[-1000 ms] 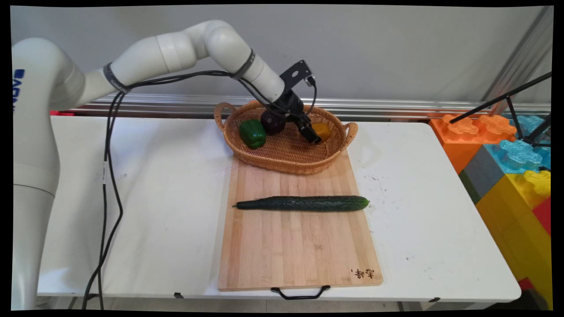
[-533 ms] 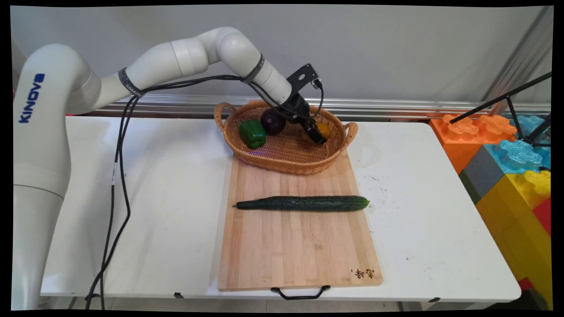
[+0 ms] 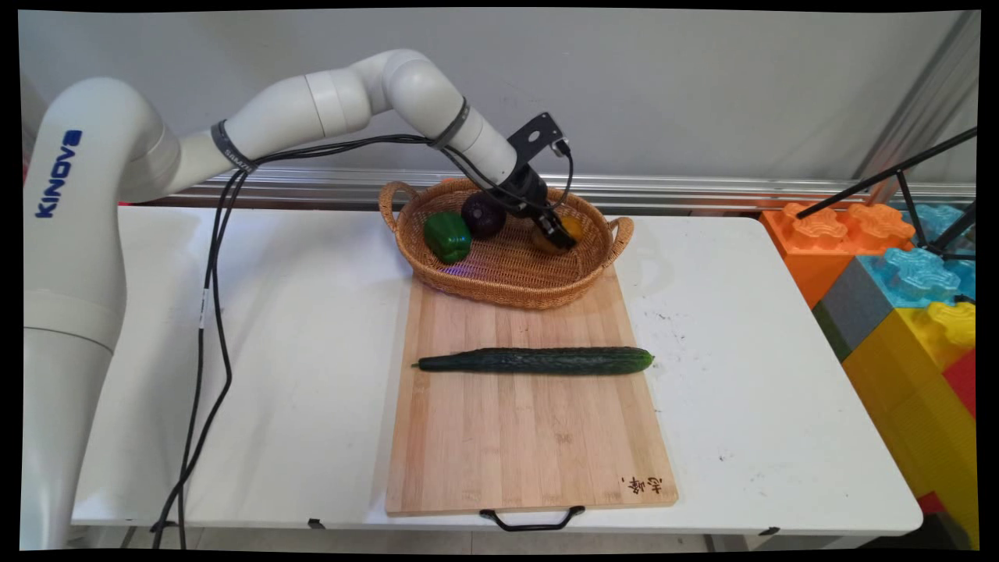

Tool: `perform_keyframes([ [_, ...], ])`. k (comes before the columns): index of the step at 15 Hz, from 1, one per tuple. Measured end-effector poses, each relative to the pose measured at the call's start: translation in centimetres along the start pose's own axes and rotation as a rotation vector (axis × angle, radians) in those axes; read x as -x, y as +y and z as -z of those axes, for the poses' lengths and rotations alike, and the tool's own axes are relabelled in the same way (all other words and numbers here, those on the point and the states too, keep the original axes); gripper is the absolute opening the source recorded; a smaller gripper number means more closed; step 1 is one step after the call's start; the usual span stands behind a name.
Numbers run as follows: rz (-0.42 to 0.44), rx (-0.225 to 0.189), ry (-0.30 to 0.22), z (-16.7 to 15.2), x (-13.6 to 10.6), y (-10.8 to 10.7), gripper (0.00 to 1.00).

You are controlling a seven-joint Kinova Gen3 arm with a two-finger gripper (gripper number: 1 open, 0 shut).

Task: Place the picked object on the cutting board

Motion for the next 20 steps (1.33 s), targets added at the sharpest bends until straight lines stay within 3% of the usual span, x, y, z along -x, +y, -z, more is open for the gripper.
perform_keyframes([
  [6,0.063,-0.004,0.022,3.1,0.4,1.2,0.0],
  [9,0.099,-0.003,0.061,7.1,0.1,3.1,0.0],
  [12,0.12,0.006,0.066,11.0,-0.2,5.3,0.0],
  [14,0.132,0.043,0.039,13.9,0.2,7.5,0.0],
  [16,0.135,0.105,0.008,16.4,0.9,10.2,0.0],
  [20,0.111,0.199,-0.021,18.1,2.0,14.2,0.0],
])
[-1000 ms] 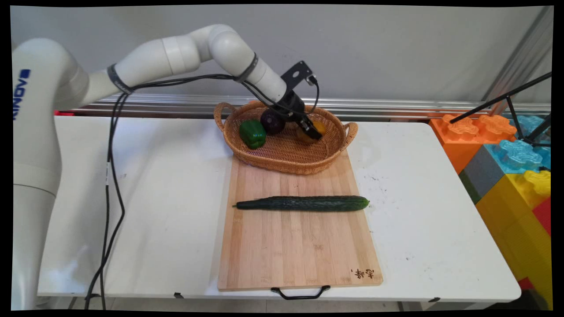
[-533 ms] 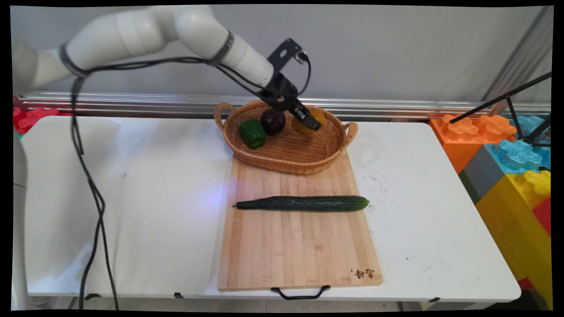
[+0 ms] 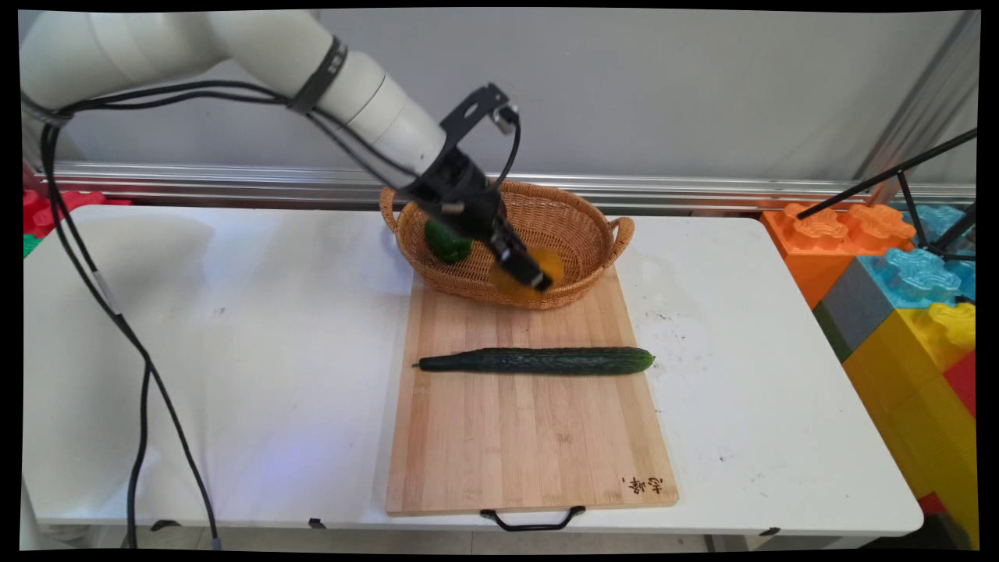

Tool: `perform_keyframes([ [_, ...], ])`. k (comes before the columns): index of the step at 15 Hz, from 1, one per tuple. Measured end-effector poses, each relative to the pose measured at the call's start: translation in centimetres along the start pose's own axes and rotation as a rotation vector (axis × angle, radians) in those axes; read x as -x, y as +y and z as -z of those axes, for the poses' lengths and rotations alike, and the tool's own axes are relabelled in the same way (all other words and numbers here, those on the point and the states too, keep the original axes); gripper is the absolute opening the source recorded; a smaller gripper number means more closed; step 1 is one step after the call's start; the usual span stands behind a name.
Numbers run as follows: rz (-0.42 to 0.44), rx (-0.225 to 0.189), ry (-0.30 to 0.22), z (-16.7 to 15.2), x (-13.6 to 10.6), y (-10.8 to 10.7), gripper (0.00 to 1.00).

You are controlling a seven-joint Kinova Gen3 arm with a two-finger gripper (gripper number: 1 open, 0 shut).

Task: Place the picked object on the cutting board

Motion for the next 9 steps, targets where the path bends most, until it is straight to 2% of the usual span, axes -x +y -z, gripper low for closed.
perform_keyframes([
  [3,-0.03,0.053,-0.015,-1.0,1.2,2.5,0.0],
  [6,-0.065,0.081,-0.033,-2.8,2.4,4.2,0.0],
  [9,-0.119,0.102,-0.072,-6.3,4.4,5.5,0.0],
])
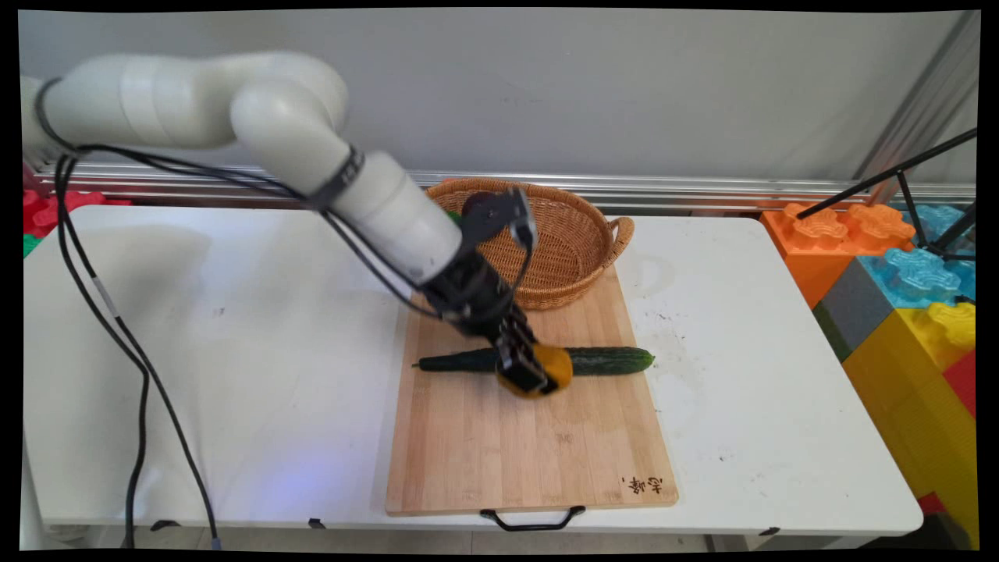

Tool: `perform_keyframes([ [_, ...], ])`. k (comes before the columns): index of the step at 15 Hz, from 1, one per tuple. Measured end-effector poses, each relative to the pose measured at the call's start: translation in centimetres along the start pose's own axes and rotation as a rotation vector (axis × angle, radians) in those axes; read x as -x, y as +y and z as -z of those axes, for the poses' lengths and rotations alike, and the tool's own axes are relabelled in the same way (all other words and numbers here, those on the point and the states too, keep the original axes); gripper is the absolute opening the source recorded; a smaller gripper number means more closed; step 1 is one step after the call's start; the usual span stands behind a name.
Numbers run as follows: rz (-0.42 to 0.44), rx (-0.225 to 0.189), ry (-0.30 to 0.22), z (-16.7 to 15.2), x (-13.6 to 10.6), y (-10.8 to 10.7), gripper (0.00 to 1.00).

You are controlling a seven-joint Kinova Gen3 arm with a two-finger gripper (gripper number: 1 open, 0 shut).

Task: Place the picked object on the cutting board

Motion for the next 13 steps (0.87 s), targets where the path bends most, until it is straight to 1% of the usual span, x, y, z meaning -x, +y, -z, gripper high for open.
perform_keyframes([
  [4,-0.05,0.011,-0.021,-3.2,1.1,0.6,0.0],
  [9,-0.112,0.024,-0.003,-6.8,1.3,1.5,0.0],
  [10,-0.123,0.025,0.001,-7.2,1.2,1.7,1.0],
  [13,-0.151,0.024,0.002,-7.6,0.9,2.1,1.0],
])
